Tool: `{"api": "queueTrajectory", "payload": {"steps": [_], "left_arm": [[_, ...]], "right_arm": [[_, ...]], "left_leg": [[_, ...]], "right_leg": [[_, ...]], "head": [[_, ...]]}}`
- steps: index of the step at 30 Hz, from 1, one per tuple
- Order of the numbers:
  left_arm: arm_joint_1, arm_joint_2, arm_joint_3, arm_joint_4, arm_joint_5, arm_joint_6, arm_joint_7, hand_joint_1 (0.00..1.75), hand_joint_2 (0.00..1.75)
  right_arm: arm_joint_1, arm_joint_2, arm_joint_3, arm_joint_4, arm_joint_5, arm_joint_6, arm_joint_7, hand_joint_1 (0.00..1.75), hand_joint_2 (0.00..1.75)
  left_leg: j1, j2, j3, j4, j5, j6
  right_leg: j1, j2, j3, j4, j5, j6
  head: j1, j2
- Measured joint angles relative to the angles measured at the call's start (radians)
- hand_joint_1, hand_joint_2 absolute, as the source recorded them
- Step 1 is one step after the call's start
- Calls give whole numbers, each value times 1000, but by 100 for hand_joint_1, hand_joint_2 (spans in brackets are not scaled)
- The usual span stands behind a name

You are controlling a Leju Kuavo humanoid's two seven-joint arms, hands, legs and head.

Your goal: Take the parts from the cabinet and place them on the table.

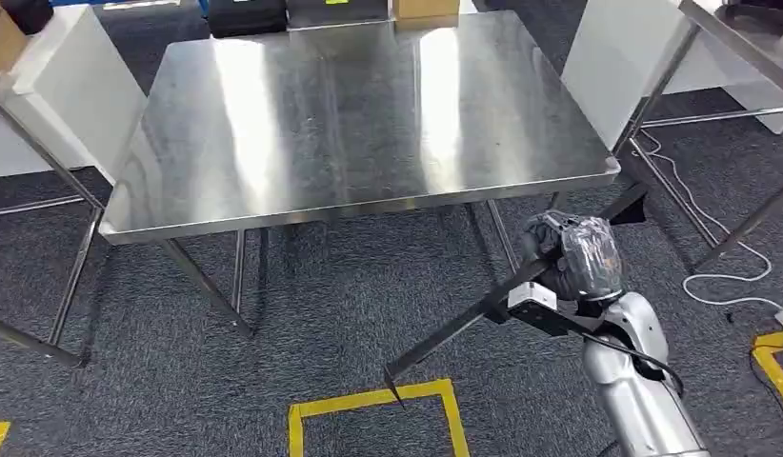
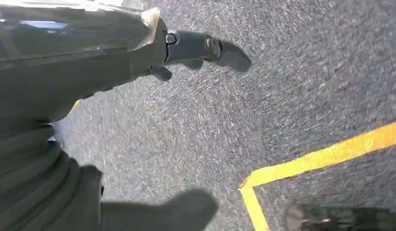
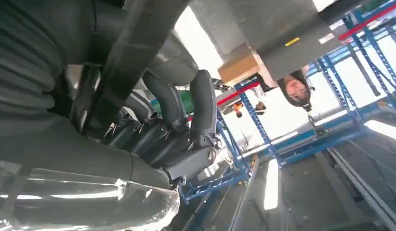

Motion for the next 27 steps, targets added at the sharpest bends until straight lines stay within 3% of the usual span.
{"api": "queueTrajectory", "payload": {"steps": [2, 3, 4, 5, 6, 7, 8, 9, 11, 12, 13, 14, 15, 17, 18, 19, 20, 21, 22, 23, 25, 27], "left_arm": [[-1, 0, 0, 0, 0, 0, 0, 0, 175], [0, -1, 0, 0, 0, -1, 0, 0, 175], [0, -1, 0, 0, 0, -1, 0, 0, 175], [0, 0, 0, 0, 0, -1, 0, 0, 175], [0, 1, 0, 0, 0, -1, 0, 0, 175], [-1, 2, 0, 0, 0, 0, 0, 0, 175], [-2, 5, 0, 0, 0, 0, 0, 0, 175], [-4, 3, 0, 0, -1, 0, 0, 0, 175], [-5, 5, 0, 0, -1, 0, 0, 0, 175], [-4, 6, 0, 0, -1, 0, 0, 0, 175], [-2, 4, 0, 0, -1, 0, 0, 0, 175], [-4, 3, 0, -1, -1, 1, 0, 0, 175], [-6, 3, 0, -1, -1, 1, 0, 0, 175], [-9, 2, 1, -1, -2, 1, 0, 0, 175], [-9, 1, 1, -1, -3, 1, 0, 0, 175], [-8, 0, 1, 0, -4, 1, 0, 0, 175], [-6, 0, 1, 0, -5, 0, 0, 0, 175], [-6, -1, 1, 0, -7, -1, 0, 0, 175], [-7, 0, 2, 0, -12, -2, 0, 0, 175], [-7, 1, 3, 0, -15, -3, 0, 0, 175], [-7, 3, 6, 0, -24, -6, 1, 0, 175], [-3, 3, 8, 0, -33, -6, -3, 0, 175]], "right_arm": [[0, -1, 0, 1, 0, 1, 0, 175, 175], [0, -1, 1, 1, 0, 2, 0, 175, 175], [0, -1, 1, 2, 0, 3, 0, 175, 175], [-2, -1, 1, 4, -1, 3, 0, 175, 175], [-4, 0, 1, 5, -1, 4, 0, 175, 175], [-8, 0, 1, 5, -2, 5, 0, 175, 175], [-14, 0, 1, 6, -3, 5, 0, 175, 175], [-22, 0, 1, 9, -4, 6, -1, 175, 175], [-27, 0, 1, 14, -4, 6, -1, 175, 175], [-29, 1, 2, 14, -4, 6, -1, 175, 175], [-31, 0, 1, 15, -4, 6, -1, 175, 175], [-33, 1, 2, 16, -5, 6, -2, 175, 175], [-35, -3, 0, 17, -6, 6, -2, 175, 175], [-31, -9, 0, 26, -5, 9, -2, 175, 175], [-32, -10, 2, 32, -2, 18, -1, 175, 175], [-35, -10, 3, 35, 2, 23, 0, 175, 175], [-44, -10, 4, 41, 8, 28, 3, 175, 175], [-61, -10, 8, 52, 16, 35, 10, 175, 175], [-84, -11, 11, 68, 27, 39, 17, 175, 175], [-114, -10, 16, 94, 43, 39, 29, 175, 175], [-194, -8, 27, 161, 67, 41, 68, 175, 175], [-284, 5, 37, 247, 101, 34, 101, 175, 175]], "left_leg": [[5, 19, -79, 146, -57, -5], [7, 21, -98, 173, -56, -5], [7, 23, -94, 155, -35, -3], [7, 26, -67, 98, 2, 1], [5, 35, -18, 5, 47, 11], [-3, 67, 28, -77, 77, 24], [-16, 117, 49, -119, 71, 35], [-18, 100, 50, -120, 72, 32], [-22, 77, 44, -121, 70, 37], [-21, 60, 52, -131, 74, 42], [-4, 52, 67, -148, 85, 47], [-7, 39, 70, -154, 86, 51], [-6, 29, 70, -154, 90, 57], [-6, -2, 69, -153, 90, 57], [-6, -18, 69, -153, 89, 57], [-5, -32, 70, -152, 89, 56], [-4, -46, 70, -150, 89, 55], [-2, -61, 70, -146, 87, 51], [0, -72, 68, -141, 84, 46], [-1, -80, 63, -134, 81, 38], [-8, -89, 52, -129, 80, 27], [-3, -93, 50, -133, 85, 16]], "right_leg": [[3, -21, 2, 0, -4, -5], [4, -30, 2, 0, -5, -6], [5, -40, 4, 0, -6, -7], [7, -50, 5, 0, -9, -6], [9, -61, 9, 0, -11, -6], [11, -70, 13, 0, -14, -4], [17, -78, 15, 2, -19, 1], [23, -85, 15, 0, -22, 6], [19, -107, 21, -4, -25, 14], [24, -121, 31, -10, -27, 20], [24, -93, 20, 3, -35, 26], [20, -43, 12, 36, -53, 24], [16, -16, -21, 101, -82, 17], [12, 4, -102, 249, -132, 12], [11, 5, -131, 292, -136, 18], [10, 6, -133, 281, -121, 27], [8, 6, -117, 231, -91, 39], [3, 12, -79, 141, -47, 53], [-4, 31, -42, 56, -11, 65], [-13, 68, -26, 12, 0, 69], [-3, 53, -21, 9, 5, 41], [1, 48, -24, 9, 9, 26]], "head": [[-1, 0], [-1, 0], [-1, 0], [-1, 0], [-2, 0], [-1, 0], [0, 0], [2, 0], [1, 0], [-1, 0], [2, 0], [2, 0], [3, 0], [8, 0], [8, 0], [7, 0], [8, 0], [8, 0], [8, 0], [11, 0], [8, 0], [10, 0]]}}
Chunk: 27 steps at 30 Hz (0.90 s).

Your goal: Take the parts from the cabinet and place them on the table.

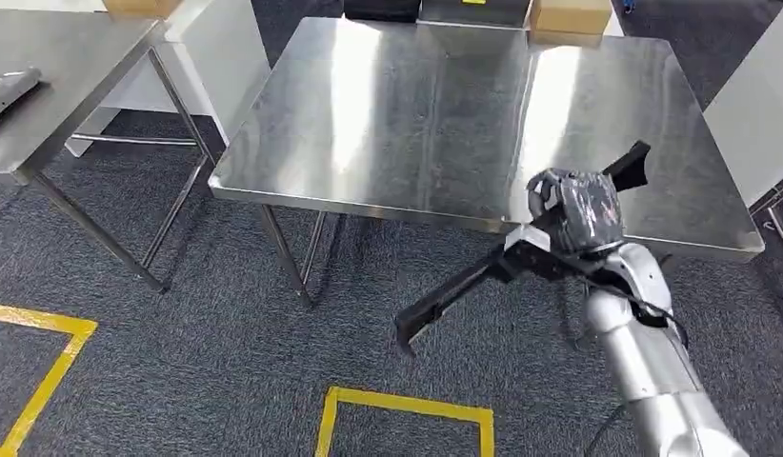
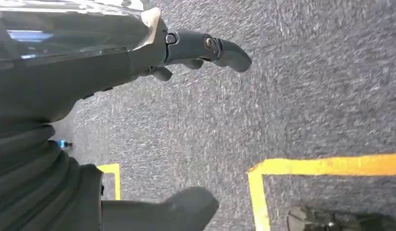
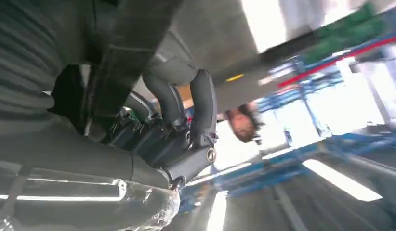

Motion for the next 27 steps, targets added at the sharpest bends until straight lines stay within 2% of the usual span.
{"api": "queueTrajectory", "payload": {"steps": [1, 2, 3, 4, 5, 6, 7, 8, 9, 10, 11, 12, 13, 14, 15, 20, 24, 27], "left_arm": [[0, 1, 3, 0, -3, 2, -11, 0, 175], [-1, -2, 4, 0, -6, 3, -24, 0, 175], [-5, -1, 6, 0, -8, 6, -37, 0, 175], [-10, -1, 11, 0, -8, 7, -49, 0, 175], [-13, -2, 15, 0, -8, 8, -58, 0, 175], [-15, -3, 18, 0, -8, 8, -66, 0, 175], [-15, -5, 22, 0, -8, 9, -71, 0, 175], [-15, -5, 26, 0, -8, 11, -77, 0, 175], [-15, -4, 30, 0, -7, 16, -85, 0, 175], [-17, -3, 35, -1, -4, 20, -91, 0, 175], [-18, 0, 40, -1, -4, 24, -94, 0, 175], [-21, 0, 44, -1, -4, 27, -97, 0, 175], [-21, 0, 46, -1, -4, 31, -101, 0, 175], [-19, -1, 48, -2, -4, 34, -114, 0, 175], [-16, -1, 52, -2, -4, 38, -126, 0, 175], [-17, -2, 65, -2, -4, 46, -144, 0, 175], [-20, -4, 74, -2, -4, 37, -163, 0, 175], [-20, -5, 82, -2, -4, 45, -180, 0, 175]], "right_arm": [[-48, 8, 9, 44, 34, -20, 10, 175, 175], [-90, 10, 18, 82, 66, -40, 19, 175, 175], [-131, 16, 31, 129, 100, -66, 32, 175, 175], [-168, 20, 43, 174, 132, -87, 46, 175, 175], [-199, 25, 54, 216, 154, -102, 60, 175, 175], [-225, 31, 64, 255, 165, -110, 71, 175, 175], [-247, 37, 70, 288, 171, -111, 77, 175, 175], [-269, 44, 74, 314, 174, -112, 87, 175, 175], [-297, 49, 77, 342, 181, -114, 96, 175, 175], [-325, 53, 80, 365, 185, -115, 105, 175, 175], [-353, 56, 81, 389, 190, -117, 110, 175, 175], [-382, 56, 82, 416, 195, -117, 116, 175, 175], [-400, 56, 82, 436, 196, -117, 119, 175, 175], [-415, 54, 82, 456, 195, -117, 121, 175, 175], [-429, 48, 82, 477, 196, -117, 120, 175, 175], [-464, 45, 83, 540, 207, -124, 125, 175, 175], [-486, 30, 82, 600, 256, -165, 243, 175, 175], [-505, 4, 69, 637, 267, -183, 285, 175, 175]], "left_leg": [[3, 8, -3, 7, -4, -4], [-3, 54, -11, 30, -19, -10], [1, 88, -40, 89, -53, -17], [4, 104, -80, 168, -89, -22], [6, 112, -122, 246, -119, -24], [7, 115, -151, 296, -129, -24], [7, 115, -159, 302, -119, -23], [7, 116, -146, 269, -91, -19], [5, 116, -110, 192, -45, -9], [1, 118, -65, 100, -1, 5], [-9, 125, -30, 26, 21, 22], [-12, 133, -21, 15, 9, 25], [-16, 132, -22, 11, 11, 24], [-13, 129, -20, 6, 17, 10], [-15, 128, -19, 7, 13, 4], [-19, 121, -19, 7, 11, 8], [-20, 118, -19, 7, 10, 14], [-22, 117, -19, 7, 11, 16]], "right_leg": [[-11, -5, 2, -3, 4, -7], [-8, -7, 4, -3, 5, -12], [-6, -12, 5, -3, 4, -20], [-1, -17, 6, -3, 3, -22], [2, -22, 6, -3, 2, -23], [3, -27, 6, -2, 1, -24], [6, -30, 7, -2, 0, -25], [8, -33, 8, -2, -1, -27], [11, -35, 10, -2, -3, -28], [13, -37, 12, -3, -4, -29], [11, -39, 12, -3, -5, -30], [23, -42, 9, -4, -7, -25], [21, -46, 9, -5, -9, -23], [29, -49, 8, -1, -14, -27], [25, -51, 8, -3, -14, -26], [23, -54, 14, -12, -13, -23], [22, -57, 15, -15, -12, -21], [22, -58, 16, -17, -11, -18]], "head": [[1, 0], [-2, 0], [-13, 0], [-12, 0], [-13, 0], [-13, 0], [-13, 0], [-13, 0], [-13, 0], [-13, 0], [-13, 0], [-13, 0], [-12, 0], [-11, 0], [-12, 0], [-11, 0], [-11, 0], [-11, 0]]}}
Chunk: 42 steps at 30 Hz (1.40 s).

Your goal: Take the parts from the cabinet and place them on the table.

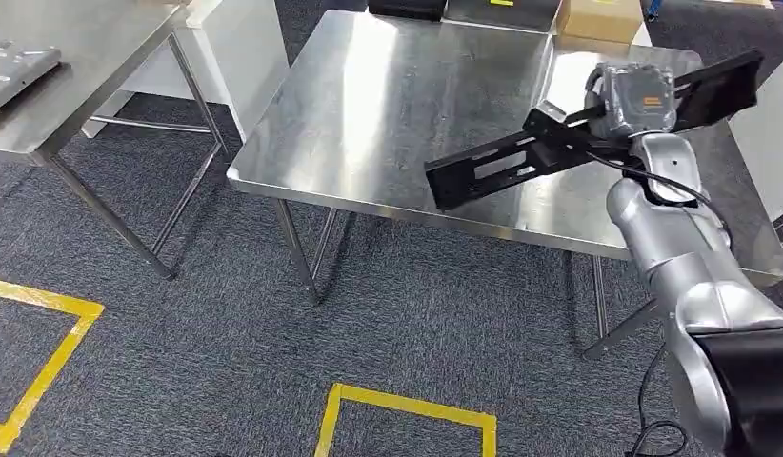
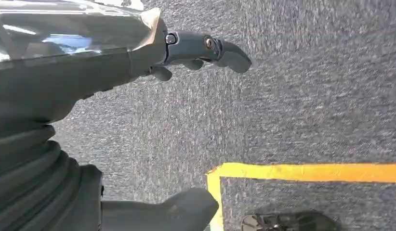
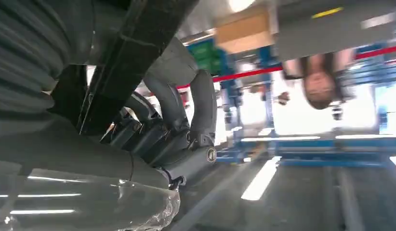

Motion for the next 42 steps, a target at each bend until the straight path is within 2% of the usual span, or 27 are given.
{"api": "queueTrajectory", "payload": {"steps": [4, 7, 11, 14, 15, 17, 23, 26, 28, 31, 32, 33, 34, 35, 36, 38, 39, 40, 41, 42], "left_arm": [[-1, 0, 13, 0, 0, 14, -4, 0, 175], [-1, 0, 21, 0, 7, 14, -33, 0, 175], [0, -2, 45, 0, 36, 1, -131, 0, 175], [0, -10, 62, -3, 56, 76, -271, 0, 175], [-1, -14, 70, -4, 72, 57, -298, 0, 175], [-5, -13, 94, -4, 94, -25, -290, 0, 175], [-3, -15, 114, -4, 86, -37, -282, 0, 175], [-1, -15, 115, -3, 74, -13, -259, 0, 175], [1, -14, 118, -4, 68, -6, -252, 0, 175], [2, -13, 122, -4, 68, -10, -247, 0, 175], [2, -13, 122, -4, 66, -8, -246, 0, 175], [2, -13, 122, -4, 65, -5, -245, 0, 175], [2, -12, 122, -4, 64, -1, -245, 0, 175], [2, -15, 122, -4, 60, 2, -243, 0, 175], [0, -14, 122, -4, 55, 5, -242, 0, 175], [1, -13, 122, -4, 52, 7, -241, 0, 175], [2, -14, 122, -4, 51, 8, -238, 0, 175], [4, -16, 122, -4, 50, 8, -238, 0, 175], [5, -17, 122, -4, 48, 8, -236, 0, 175], [5, -19, 122, -4, 47, 8, -233, 0, 175]], "right_arm": [[-25, -38, -15, 48, 23, 1, 55, 175, 175], [-37, -58, -28, 79, 27, 3, 75, 175, 175], [-37, -79, -51, 103, 24, 7, 79, 175, 175], [-36, -93, -66, 114, 33, 10, 71, 175, 175], [-36, -99, -71, 117, 37, 12, 64, 175, 175], [-35, -100, -80, 122, 42, 19, 55, 175, 175], [-34, -96, -89, 130, 60, 25, 38, 175, 175], [-33, -82, -89, 132, 75, 39, 13, 175, 175], [-31, -70, -89, 132, 88, 49, -2, 175, 175], [-30, -47, -88, 132, 98, 57, -20, 175, 175], [-28, -43, -88, 132, 101, 58, -22, 175, 175], [-27, -38, -87, 132, 108, 59, -26, 175, 175], [-26, -38, -86, 132, 112, 60, -26, 175, 175], [-27, -37, -86, 131, 112, 60, -26, 175, 175], [-29, -37, -85, 131, 113, 61, -31, 175, 175], [-25, -37, -85, 132, 114, 62, -32, 175, 175], [-21, -38, -85, 132, 114, 63, -35, 175, 175], [-16, -38, -85, 132, 116, 63, -38, 175, 175], [-12, -38, -85, 132, 116, 64, -41, 175, 175], [-10, -38, -85, 132, 116, 63, -44, 175, 175]], "left_leg": [[-1, 0, 0, 0, 0, 2], [-1, 0, 1, 0, 0, 2], [0, 0, 0, 0, 0, 2], [1, 0, 1, 0, 0, 2], [1, 0, 1, 0, 0, 2], [1, 1, 0, 0, 0, 2], [3, 2, 0, 0, 0, 2], [3, 2, 0, 0, 0, 2], [2, 2, -1, 4, -4, 9], [-2, 2, 0, 3, -11, 22], [-2, 0, 3, -12, -8, 29], [-2, 1, 15, -22, -16, 37], [4, -4, 37, -39, -10, 48], [4, -6, 47, -44, -10, 50], [5, -7, 49, -44, -12, 53], [9, -11, 54, -44, -19, 53], [10, -13, 57, -43, -22, 48], [13, -15, 64, -43, -28, 43], [17, -17, 72, -41, -34, 37], [23, -18, 80, -39, -42, 29]], "right_leg": [[0, 0, 0, 0, 1, 1], [-1, 0, 0, 0, 1, 2], [-1, 0, 1, 0, 1, 2], [-1, 0, 1, 0, 1, 2], [0, 0, 1, 0, 1, 2], [0, 1, 1, 0, 1, 2], [0, 1, 2, 0, 1, 2], [0, 1, 2, 0, 1, 2], [-5, 1, 3, -2, 1, 3], [-9, 1, 6, -7, 0, 10], [-6, 1, 12, 9, 14, 20], [-3, 2, 14, 12, 24, 35], [-3, 3, 4, 19, 11, 35], [-8, 11, 0, 38, -2, 37], [-9, 15, -21, 85, -24, 35], [-13, 23, -113, 242, -86, 24], [-15, 23, -147, 292, -97, 24], [-20, 23, -160, 294, -88, 36], [-26, 23, -149, 253, -62, 51], [-34, 23, -120, 178, -20, 74]], "head": [[0, 0], [-1, 0], [0, 0], [-1, 0], [0, 0], [-1, 0], [0, 0], [-1, 0], [-1, 0], [-1, 0], [-2, 0], [0, 0], [1, 0], [-1, 0], [-1, 0], [3, 0], [3, 0], [2, 0], [3, 0], [3, 0]]}}
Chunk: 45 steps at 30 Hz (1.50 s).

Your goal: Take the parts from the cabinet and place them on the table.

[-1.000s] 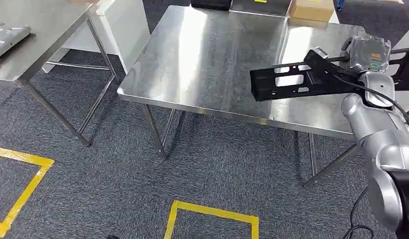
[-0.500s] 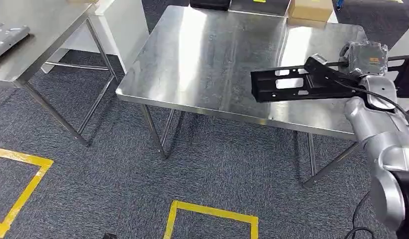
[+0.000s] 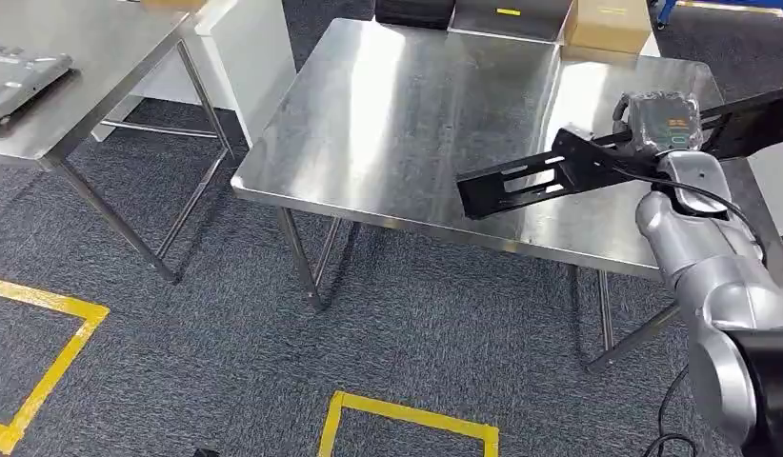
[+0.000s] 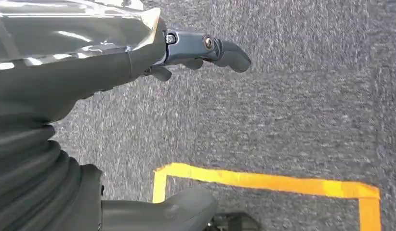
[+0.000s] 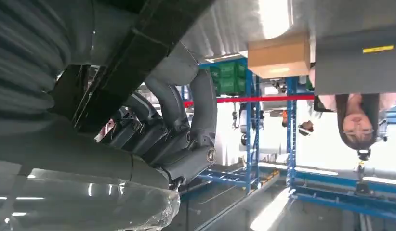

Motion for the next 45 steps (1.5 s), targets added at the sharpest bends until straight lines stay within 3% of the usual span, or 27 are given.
{"api": "queueTrajectory", "payload": {"steps": [2, 3, 4, 7, 9, 12, 14, 15, 16, 18, 19, 21, 22, 24, 27, 29, 30, 31, 32, 33, 34, 35, 36, 38, 39, 43, 45], "left_arm": [[0, 1, 0, 0, 0, 2, 0, 0, 175], [-1, 6, 2, 0, 0, 3, 1, 0, 175], [-2, 6, 2, 0, -1, 3, 1, 0, 175], [0, 5, 3, -1, -3, 7, 3, 0, 175], [-4, 3, 6, -2, -5, 9, 3, 0, 175], [1, 3, 8, -2, -7, 10, 3, 0, 175], [4, 2, 8, -2, -8, 12, 3, 0, 175], [5, 3, 10, -2, -8, 13, 3, 0, 175], [6, 3, 10, -2, -8, 15, 3, 0, 175], [13, 10, 13, -2, -8, 16, 3, 0, 175], [17, 13, 14, -2, -8, 16, 3, 0, 175], [19, 13, 14, -2, -8, 18, 3, 0, 175], [12, 12, 14, -2, -10, 18, 3, 0, 175], [8, 5, 14, -3, -11, 18, 1, 0, 175], [2, 3, 14, -3, -11, 16, -23, 0, 175], [3, 1, 16, -3, -9, 17, -60, 0, 175], [3, 1, 17, -3, -2, 14, -82, 0, 175], [3, 2, 21, -3, 5, 8, -107, 0, 175], [3, 2, 27, -4, 10, 10, -131, 0, 175], [5, 2, 32, -3, 10, 18, -149, 0, 175], [4, 5, 36, -4, 11, 35, -170, 0, 175], [2, 3, 40, -5, 11, 62, -191, 0, 175], [4, 2, 42, -6, 10, 91, -222, 0, 175], [-10, 2, 44, -10, 7, 140, -291, 0, 175], [-12, -3, 45, -9, 7, 153, -306, 0, 175], [-14, -10, 63, -10, 27, 158, -331, 0, 175], [-11, -10, 70, -9, 28, 152, -328, 0, 175]], "right_arm": [[3, -1, 0, 0, -2, 0, -1, 175, 175], [3, 0, 0, 4, -3, 2, -2, 175, 175], [5, -2, 0, 4, -2, 3, -3, 175, 175], [14, 0, 0, 0, -3, 3, -3, 175, 175], [5, -1, 0, -5, -3, 2, -3, 175, 175], [7, 2, 0, -5, -2, 3, -6, 175, 175], [12, 5, 0, -5, -2, 4, -9, 175, 175], [14, 7, 0, -5, -1, 4, -10, 175, 175], [16, 11, 0, -5, 0, 4, -10, 175, 175], [31, 14, 0, -2, 1, 5, -11, 175, 175], [37, 23, 0, 1, 1, 8, -11, 175, 175], [34, 24, 0, -3, 1, 10, -12, 175, 175], [22, 24, 0, -6, 3, 10, -14, 175, 175], [6, 22, -1, -6, 3, 9, -14, 175, 175], [32, 11, -1, -3, 2, 8, -29, 175, 175], [56, 8, -1, -2, -10, 8, -86, 175, 175], [65, 8, -1, -1, -16, 8, -121, 175, 175], [77, 10, -1, 0, -31, 8, -167, 175, 175], [93, 12, -1, 2, -54, 17, -219, 175, 175], [110, 20, -2, 7, -71, 31, -266, 175, 175], [123, 31, -2, 10, -81, 45, -311, 175, 175], [128, 48, -1, 8, -82, 53, -333, 175, 175], [123, 62, 0, -1, -85, 54, -351, 175, 175], [99, 103, 11, -14, -87, 55, -364, 175, 175], [91, 108, 18, -17, -86, 53, -365, 0, 175], [80, 140, 44, -20, -78, 50, -357, 0, 175], [81, 146, 54, -20, -77, 50, -357, 0, 175]], "left_leg": [[5, -2, 7, 19, -24, -26], [9, -4, 7, 31, -32, -34], [2, -2, 3, 28, -41, -43], [12, 0, 11, 50, -46, -51], [13, 15, -73, 185, 1, -63], [12, 19, -223, 335, -66, -70], [7, 19, -272, 299, -123, -60], [0, 19, -272, 243, -111, -50], [-10, 18, -264, 162, -53, -33], [-37, 9, -235, -15, 218, 10], [-48, -11, -214, -36, 247, 18], [-47, -6, -180, -45, 198, 21], [-51, -6, -157, -48, 172, 23], [-49, -10, -107, -60, 151, 29], [-45, -13, -38, -74, 105, 41], [-46, -24, 13, -89, 71, 36], [-46, -27, 36, -91, 52, 34], [-48, -31, 60, -90, 30, 31], [-49, -34, 82, -86, 6, 28], [-50, -36, 90, -78, -16, 24], [-52, -35, 102, -45, -48, 21], [-50, -40, 102, -42, -72, 13], [-52, -33, 109, -17, -85, 10], [-49, -22, 89, 40, -88, 4], [-45, -8, 69, 88, -103, -10], [-9, 8, -88, 317, -221, -47], [5, 14, -104, 265, -155, -52]], "right_leg": [[-26, -1, 62, -175, 87, 40], [-7, 4, 58, -176, 38, 7], [0, 2, 78, -172, 44, -17], [-11, 9, 96, -171, 37, -51], [-7, 9, 125, -172, 16, -72], [-3, 12, 173, -174, -28, -77], [0, 15, 217, -174, -64, -78], [1, 15, 240, -176, -82, -78], [4, 16, 265, -180, -100, -77], [6, 21, 306, -206, -126, -73], [13, 29, 332, -235, -142, -66], [25, 32, 392, -260, -115, -51], [22, 33, 377, -222, -79, -32], [25, 23, 300, -72, -44, -22], [26, 20, 146, 65, -159, -66], [23, 20, 70, 36, -252, -69], [20, 20, 42, -4, -256, -56], [14, 20, 19, -65, -213, -33], [6, 18, -4, -140, -102, -2], [1, 12, -18, -218, 73, 44], [4, 1, -19, -259, 157, 38], [8, 2, 3, -233, 186, 10], [10, 5, 5, -226, 169, -25], [3, 8, 21, -217, 151, -61], [4, 11, 35, -220, 140, -77], [12, 9, 62, -221, 113, -88], [10, 9, 79, -220, 99, -82]], "head": [[2, 0], [7, 0], [4, 0], [-3, 0], [-3, 0], [-2, 0], [-2, 0], [-1, 0], [-3, 0], [-2, 0], [-2, 0], [1, 0], [4, 0], [-1, -1], [-2, 0], [-1, 0], [-1, 0], [1, 0], [0, 0], [0, 0], [-3, 0], [11, 0], [10, 0], [6, 0], [2, 0], [-1, 0], [0, 0]]}}
